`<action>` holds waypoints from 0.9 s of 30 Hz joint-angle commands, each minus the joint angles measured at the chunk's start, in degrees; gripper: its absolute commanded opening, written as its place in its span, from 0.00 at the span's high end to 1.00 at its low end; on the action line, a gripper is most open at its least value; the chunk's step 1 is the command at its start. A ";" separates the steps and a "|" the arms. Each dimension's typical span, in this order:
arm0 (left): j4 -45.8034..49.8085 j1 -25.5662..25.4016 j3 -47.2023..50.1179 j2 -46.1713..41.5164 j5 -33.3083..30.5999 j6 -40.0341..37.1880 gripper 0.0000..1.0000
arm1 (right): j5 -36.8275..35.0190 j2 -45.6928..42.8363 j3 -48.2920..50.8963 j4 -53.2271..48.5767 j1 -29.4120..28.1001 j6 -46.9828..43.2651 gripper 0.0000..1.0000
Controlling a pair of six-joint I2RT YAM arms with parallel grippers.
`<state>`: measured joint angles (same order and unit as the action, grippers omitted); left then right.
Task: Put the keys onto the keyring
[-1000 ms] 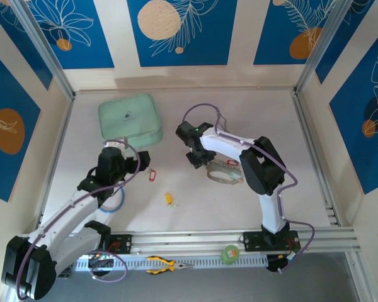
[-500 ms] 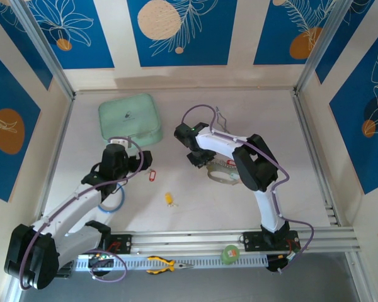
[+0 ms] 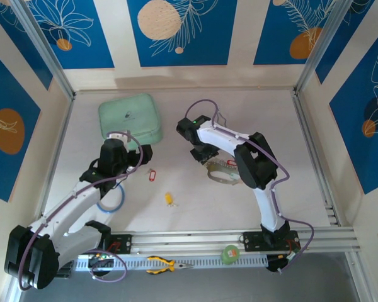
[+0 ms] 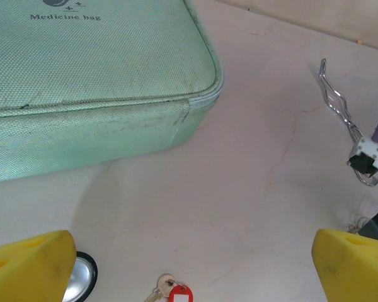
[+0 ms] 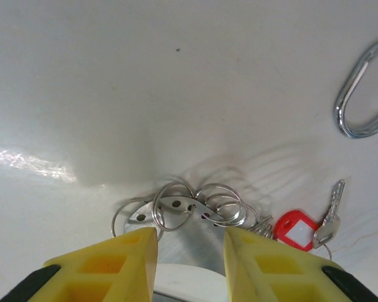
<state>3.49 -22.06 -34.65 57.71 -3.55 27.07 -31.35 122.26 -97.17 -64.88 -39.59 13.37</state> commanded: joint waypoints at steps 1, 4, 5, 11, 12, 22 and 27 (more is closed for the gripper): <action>-3.16 -0.28 -0.66 -0.48 -1.63 -1.23 0.04 | 4.81 -0.53 -2.30 -3.05 -0.58 -0.68 0.64; -6.13 -0.35 0.86 -0.58 -1.26 -0.11 0.04 | 6.46 0.44 -2.16 -3.32 -1.14 -0.38 0.63; -7.25 -0.35 1.50 -0.54 -0.82 0.33 0.04 | 6.65 0.93 -1.90 -3.41 -1.29 -0.31 0.62; -8.89 -0.67 2.97 -0.29 -1.85 0.83 0.04 | 4.37 2.61 -2.51 -4.27 -2.40 0.72 0.63; -9.15 -0.64 3.07 -0.11 -2.06 0.84 0.03 | 3.76 2.82 -2.64 -4.50 -2.63 0.73 0.63; -9.98 -0.62 1.79 1.00 -3.40 -0.61 0.02 | -1.19 4.57 -4.75 -6.00 -2.40 1.31 0.66; -10.25 -0.65 1.43 1.52 -3.22 -0.61 0.03 | -0.77 5.90 -6.97 -6.48 -2.14 0.86 0.67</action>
<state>-5.10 -22.33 -32.08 58.87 -6.07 26.94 -31.62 127.00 -102.10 -69.32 -42.00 13.58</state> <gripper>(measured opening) 0.975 0.335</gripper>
